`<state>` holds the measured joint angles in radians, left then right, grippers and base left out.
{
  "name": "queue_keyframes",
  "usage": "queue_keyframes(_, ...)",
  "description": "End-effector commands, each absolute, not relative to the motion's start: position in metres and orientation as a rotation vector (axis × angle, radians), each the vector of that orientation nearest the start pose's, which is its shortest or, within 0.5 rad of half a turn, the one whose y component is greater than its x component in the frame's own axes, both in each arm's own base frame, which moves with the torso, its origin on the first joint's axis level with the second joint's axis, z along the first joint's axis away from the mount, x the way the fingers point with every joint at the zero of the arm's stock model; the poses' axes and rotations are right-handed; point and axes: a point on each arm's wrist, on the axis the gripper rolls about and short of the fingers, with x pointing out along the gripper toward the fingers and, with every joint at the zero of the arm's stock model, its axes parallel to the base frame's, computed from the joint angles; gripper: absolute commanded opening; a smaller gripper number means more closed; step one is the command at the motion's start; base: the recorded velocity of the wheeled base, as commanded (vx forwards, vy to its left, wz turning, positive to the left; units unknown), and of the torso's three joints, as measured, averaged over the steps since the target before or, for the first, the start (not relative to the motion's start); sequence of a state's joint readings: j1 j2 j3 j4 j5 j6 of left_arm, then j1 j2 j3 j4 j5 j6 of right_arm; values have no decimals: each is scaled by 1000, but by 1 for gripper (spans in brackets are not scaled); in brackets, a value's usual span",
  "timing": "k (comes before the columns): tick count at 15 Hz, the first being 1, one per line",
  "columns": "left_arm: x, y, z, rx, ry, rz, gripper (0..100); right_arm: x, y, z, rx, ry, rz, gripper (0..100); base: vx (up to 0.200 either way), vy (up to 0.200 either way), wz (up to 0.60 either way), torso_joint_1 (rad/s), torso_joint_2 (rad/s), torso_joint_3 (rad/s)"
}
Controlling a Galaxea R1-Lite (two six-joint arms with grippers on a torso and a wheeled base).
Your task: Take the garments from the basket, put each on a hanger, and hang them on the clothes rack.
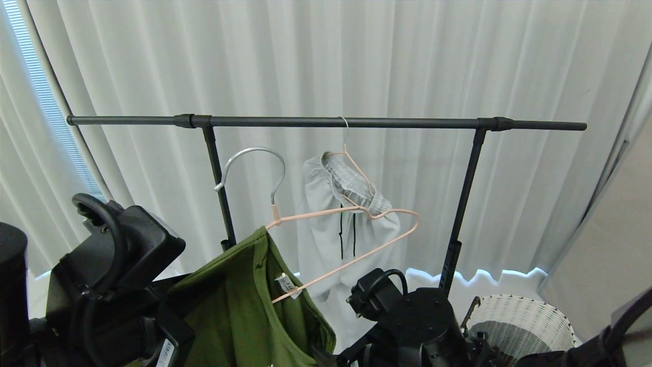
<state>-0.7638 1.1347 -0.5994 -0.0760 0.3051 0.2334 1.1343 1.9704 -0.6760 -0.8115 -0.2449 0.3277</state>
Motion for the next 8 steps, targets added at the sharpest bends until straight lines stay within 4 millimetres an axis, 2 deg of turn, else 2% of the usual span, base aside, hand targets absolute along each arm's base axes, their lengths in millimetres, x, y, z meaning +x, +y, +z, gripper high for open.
queue_keyframes(1,115,-101,203,460,344,-495,0,147,291,61,-68,562,735,100,0,0,0,0,0,0)
queue_keyframes(4,113,-99,202,459,345,-495,0,158,263,49,-121,603,641,100,0,0,0,0,0,0)
queue_keyframes(8,109,-94,196,465,354,-496,0,183,228,54,-166,581,522,100,0,0,0,0,0,0)
